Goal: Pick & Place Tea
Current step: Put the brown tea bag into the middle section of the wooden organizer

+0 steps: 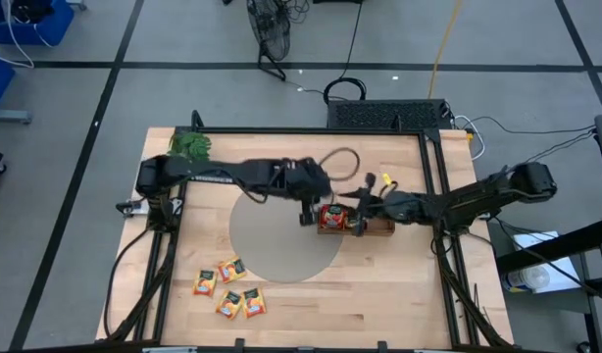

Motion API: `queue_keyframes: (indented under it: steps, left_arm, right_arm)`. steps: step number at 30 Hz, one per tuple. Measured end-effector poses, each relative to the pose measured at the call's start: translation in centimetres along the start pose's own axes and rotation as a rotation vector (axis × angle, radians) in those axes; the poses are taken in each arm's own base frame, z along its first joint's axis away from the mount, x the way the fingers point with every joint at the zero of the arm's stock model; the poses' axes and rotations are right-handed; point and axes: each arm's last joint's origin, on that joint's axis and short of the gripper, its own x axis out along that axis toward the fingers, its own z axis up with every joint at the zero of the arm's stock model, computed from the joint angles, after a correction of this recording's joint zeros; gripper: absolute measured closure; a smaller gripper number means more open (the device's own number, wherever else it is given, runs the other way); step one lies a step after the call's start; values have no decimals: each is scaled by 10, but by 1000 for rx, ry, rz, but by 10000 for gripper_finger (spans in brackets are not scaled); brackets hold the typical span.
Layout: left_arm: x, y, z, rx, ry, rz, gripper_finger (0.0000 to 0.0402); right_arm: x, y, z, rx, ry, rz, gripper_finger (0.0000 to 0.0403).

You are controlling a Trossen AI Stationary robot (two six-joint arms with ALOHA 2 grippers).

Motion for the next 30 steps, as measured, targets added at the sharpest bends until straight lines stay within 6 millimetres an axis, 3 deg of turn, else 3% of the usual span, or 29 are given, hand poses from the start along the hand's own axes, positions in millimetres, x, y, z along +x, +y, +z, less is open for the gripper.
queue_keyframes:
  steps: [5, 13, 25, 30]
  left_arm:
    - [9, -16, -2, 47, 21, -22, 401]
    - [8, -19, -5, 75, 50, 19, 401]
    - [7, -26, -4, 79, 35, -61, 401]
    - [7, -28, -2, 79, 11, -67, 401]
  right_arm:
    - [11, -2, 25, -17, 225, 84, 300]
    - [1, 3, 42, -35, 224, 124, 292]
    - [2, -4, 39, -47, 258, 53, 289]
    - [5, 0, 41, -24, 212, 141, 289]
